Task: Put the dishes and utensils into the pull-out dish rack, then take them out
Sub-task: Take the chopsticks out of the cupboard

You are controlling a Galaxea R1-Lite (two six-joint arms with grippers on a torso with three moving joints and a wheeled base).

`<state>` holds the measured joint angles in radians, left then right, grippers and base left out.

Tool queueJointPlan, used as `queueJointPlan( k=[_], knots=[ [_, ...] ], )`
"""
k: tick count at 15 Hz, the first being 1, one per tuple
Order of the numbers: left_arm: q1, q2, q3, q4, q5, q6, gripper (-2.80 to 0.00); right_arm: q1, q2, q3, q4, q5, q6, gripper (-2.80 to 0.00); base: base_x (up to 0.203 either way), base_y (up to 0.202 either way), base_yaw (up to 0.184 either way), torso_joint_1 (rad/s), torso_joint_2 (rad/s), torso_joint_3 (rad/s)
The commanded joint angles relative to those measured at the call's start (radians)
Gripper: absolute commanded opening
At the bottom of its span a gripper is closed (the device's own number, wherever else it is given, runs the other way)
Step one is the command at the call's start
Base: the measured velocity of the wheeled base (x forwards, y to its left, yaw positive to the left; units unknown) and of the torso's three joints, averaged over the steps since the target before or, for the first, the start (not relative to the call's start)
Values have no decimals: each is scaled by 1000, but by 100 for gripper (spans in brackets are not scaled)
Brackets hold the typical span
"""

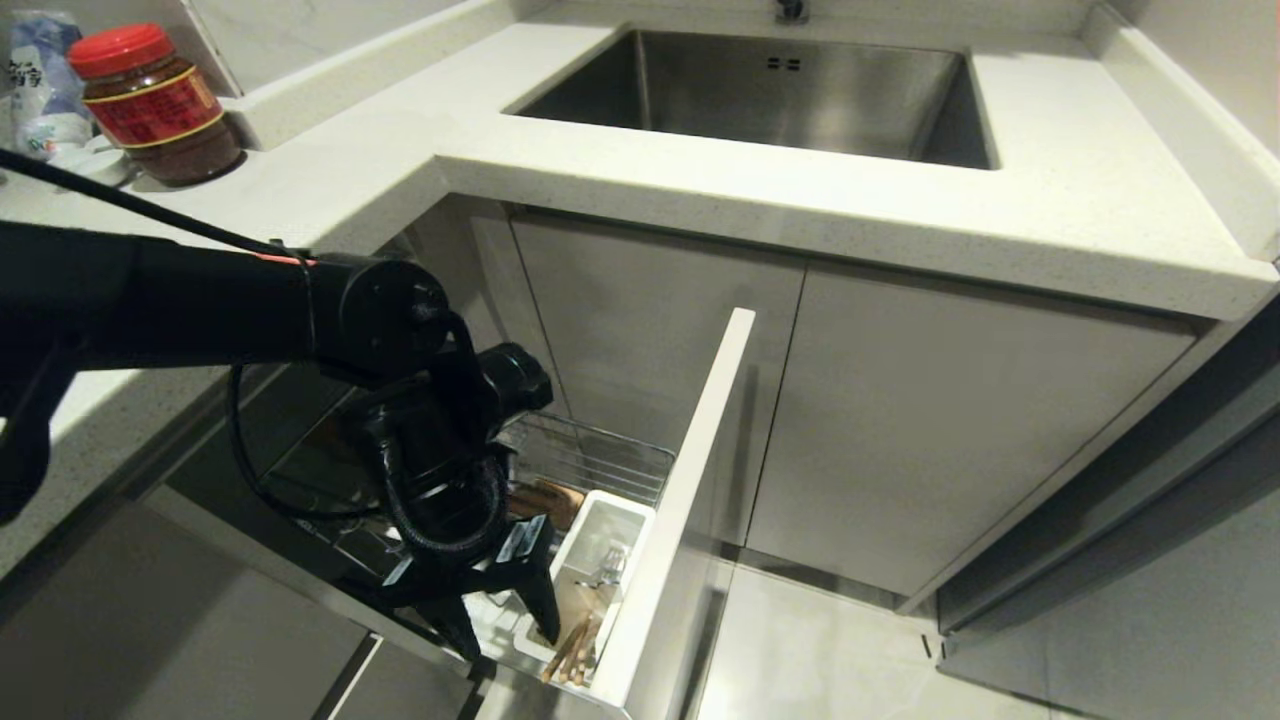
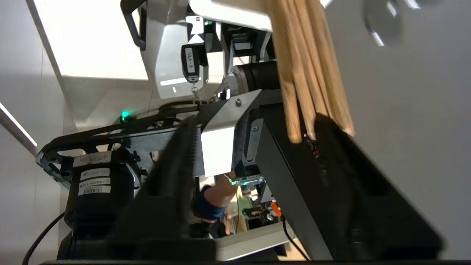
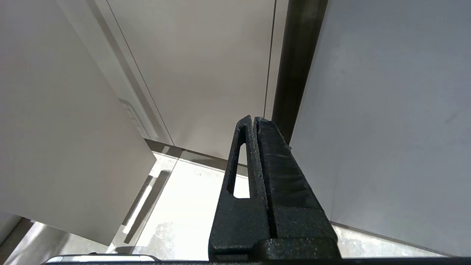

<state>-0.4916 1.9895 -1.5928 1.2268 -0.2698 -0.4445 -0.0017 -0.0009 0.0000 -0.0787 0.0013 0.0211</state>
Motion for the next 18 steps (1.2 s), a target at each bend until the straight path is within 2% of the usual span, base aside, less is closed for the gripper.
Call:
queueJointPlan(
  k=[1, 6, 8, 9, 13, 18],
  knots=[
    [4, 44, 0, 8, -2, -2, 0, 0, -1, 26, -1, 0, 0, -280, 0, 0, 0, 0, 0, 0],
    [11, 74, 4, 11, 11, 1, 0, 0, -1, 26, -1, 0, 0, -280, 0, 0, 0, 0, 0, 0],
    [23, 73, 16, 47, 22, 79, 0, 0, -1, 26, 0, 0, 0, -280, 0, 0, 0, 0, 0, 0],
    [25, 72, 22, 60, 36, 97, 0, 0, -1, 26, -1, 0, 0, -280, 0, 0, 0, 0, 0, 0],
    [28, 77, 42, 65, 86, 119, 0, 0, -1, 26, -1, 0, 0, -280, 0, 0, 0, 0, 0, 0],
    [11, 104, 45, 68, 67, 132, 0, 0, -1, 26, -1, 0, 0, -280, 0, 0, 0, 0, 0, 0]
  ],
)
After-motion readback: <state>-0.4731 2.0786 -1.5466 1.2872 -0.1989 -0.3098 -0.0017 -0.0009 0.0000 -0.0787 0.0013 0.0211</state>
